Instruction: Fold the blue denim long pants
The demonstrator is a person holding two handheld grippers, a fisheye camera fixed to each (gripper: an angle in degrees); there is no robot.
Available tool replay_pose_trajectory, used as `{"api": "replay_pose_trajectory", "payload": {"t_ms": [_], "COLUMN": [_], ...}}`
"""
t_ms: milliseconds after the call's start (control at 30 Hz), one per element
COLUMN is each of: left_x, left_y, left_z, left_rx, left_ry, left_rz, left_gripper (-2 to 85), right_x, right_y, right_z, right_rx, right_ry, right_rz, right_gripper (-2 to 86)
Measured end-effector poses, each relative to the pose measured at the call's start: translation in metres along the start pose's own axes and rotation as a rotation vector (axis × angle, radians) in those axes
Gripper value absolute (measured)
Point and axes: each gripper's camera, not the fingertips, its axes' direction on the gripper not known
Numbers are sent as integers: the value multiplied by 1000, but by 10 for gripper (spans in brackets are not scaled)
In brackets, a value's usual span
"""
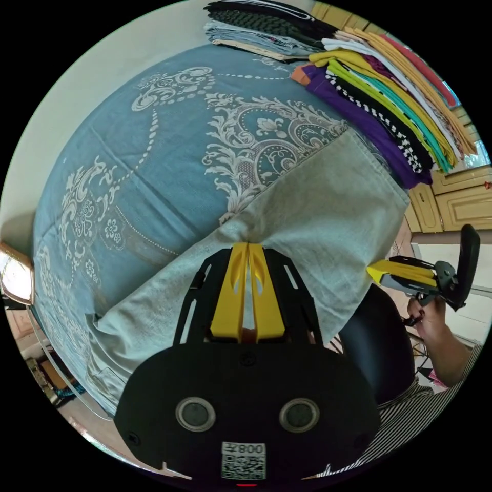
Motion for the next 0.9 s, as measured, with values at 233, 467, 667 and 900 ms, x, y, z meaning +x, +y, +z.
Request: {"api": "replay_pose_trajectory", "payload": {"t_ms": [233,467,667,900], "left_x": [61,142,197,253], "left_y": [-88,-217,-311,-357], "left_z": [-68,-96,-114,-133], "left_rx": [141,133,74,59], "left_ry": [174,194,197,62], "left_rz": [166,316,393,497], "left_gripper": [30,78,99,57], "right_x": [87,160,179,188], "right_y": [68,105,116,127], "right_z": [-6,5,39,67], "right_rx": [230,383,382,345], "right_ry": [-18,-8,12,63], "right_rz": [211,359,337,301], "right_gripper": [29,84,82,78]}}
